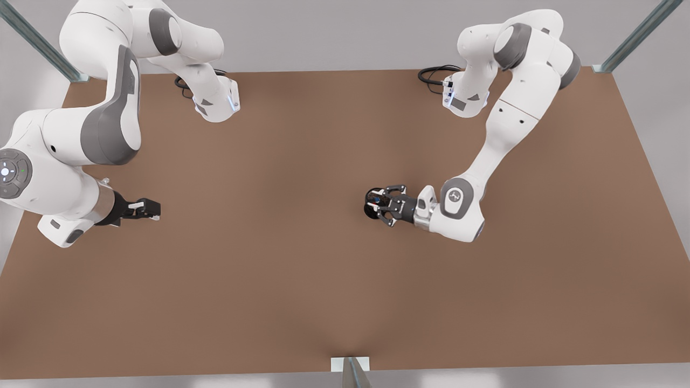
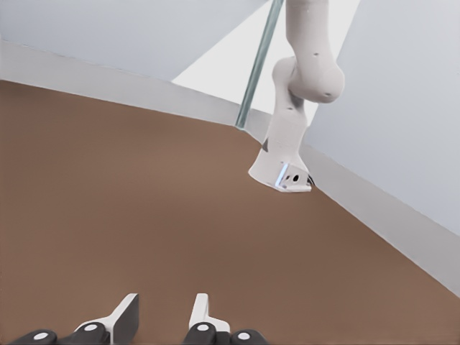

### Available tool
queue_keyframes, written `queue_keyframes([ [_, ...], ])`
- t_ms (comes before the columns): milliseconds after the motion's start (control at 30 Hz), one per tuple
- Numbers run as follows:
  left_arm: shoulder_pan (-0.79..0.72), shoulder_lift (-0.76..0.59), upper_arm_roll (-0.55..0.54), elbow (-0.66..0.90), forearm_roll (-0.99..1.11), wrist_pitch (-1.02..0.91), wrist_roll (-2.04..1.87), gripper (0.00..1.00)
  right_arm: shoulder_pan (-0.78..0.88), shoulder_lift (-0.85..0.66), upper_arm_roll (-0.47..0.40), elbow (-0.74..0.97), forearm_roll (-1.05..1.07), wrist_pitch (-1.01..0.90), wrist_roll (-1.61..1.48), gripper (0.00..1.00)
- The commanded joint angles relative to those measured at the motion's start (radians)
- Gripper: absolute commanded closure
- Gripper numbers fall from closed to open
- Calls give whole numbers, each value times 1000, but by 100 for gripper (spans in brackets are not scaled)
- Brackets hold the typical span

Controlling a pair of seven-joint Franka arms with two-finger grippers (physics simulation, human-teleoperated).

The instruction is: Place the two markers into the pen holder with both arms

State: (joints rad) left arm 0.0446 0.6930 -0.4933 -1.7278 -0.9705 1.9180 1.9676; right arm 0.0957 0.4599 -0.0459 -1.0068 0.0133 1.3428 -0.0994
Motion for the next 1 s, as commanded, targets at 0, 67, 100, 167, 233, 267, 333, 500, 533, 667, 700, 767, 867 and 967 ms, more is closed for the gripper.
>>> queue_keyframes([
  [0,8,-21,-2,14,4,-46,68,48,1,-3,0,0,1,-1,-26,0],
  [67,0,-76,-1,217,311,-143,-642,0,-1,-1,0,0,1,-1,-25,0],
  [100,6,-76,1,240,401,-163,-921,0,-1,-1,0,0,1,-1,-16,0],
  [167,1,-82,-4,390,766,-316,-1553,0,-1,-4,-5,2,-2,-1,-14,0],
  [233,17,-188,12,419,1050,-421,-1671,0,-4,-6,-5,2,-36,-1,-23,0],
  [267,24,-217,39,424,1115,-429,-1811,0,-5,-7,-8,11,-38,-2,-20,0],
  [333,26,-243,74,474,1171,-430,-2095,0,-19,-78,-2,-103,-35,82,24,0],
  [500,-121,-443,343,416,1122,-335,-2241,0,-28,-224,4,-340,-35,199,70,0],
  [533,-134,-471,361,361,1121,-258,-2241,0,-28,-222,4,-340,-30,199,70,0],
  [667,-135,-466,358,361,1127,-228,-2300,0,-31,-219,3,-337,-29,200,70,0],
  [700,-132,-460,358,372,1127,-237,-2302,0,-33,-218,1,-337,-27,200,66,0],
  [767,-131,-451,360,382,1125,-241,-2310,0,-33,-218,1,-335,-27,200,61,0],
  [867,-132,-444,357,387,1121,-243,-2314,0,-34,-218,1,-337,-27,200,59,0],
  [967,-132,-444,357,387,1116,-243,-2313,0,-34,-216,0,-337,-27,200,58,0],
])
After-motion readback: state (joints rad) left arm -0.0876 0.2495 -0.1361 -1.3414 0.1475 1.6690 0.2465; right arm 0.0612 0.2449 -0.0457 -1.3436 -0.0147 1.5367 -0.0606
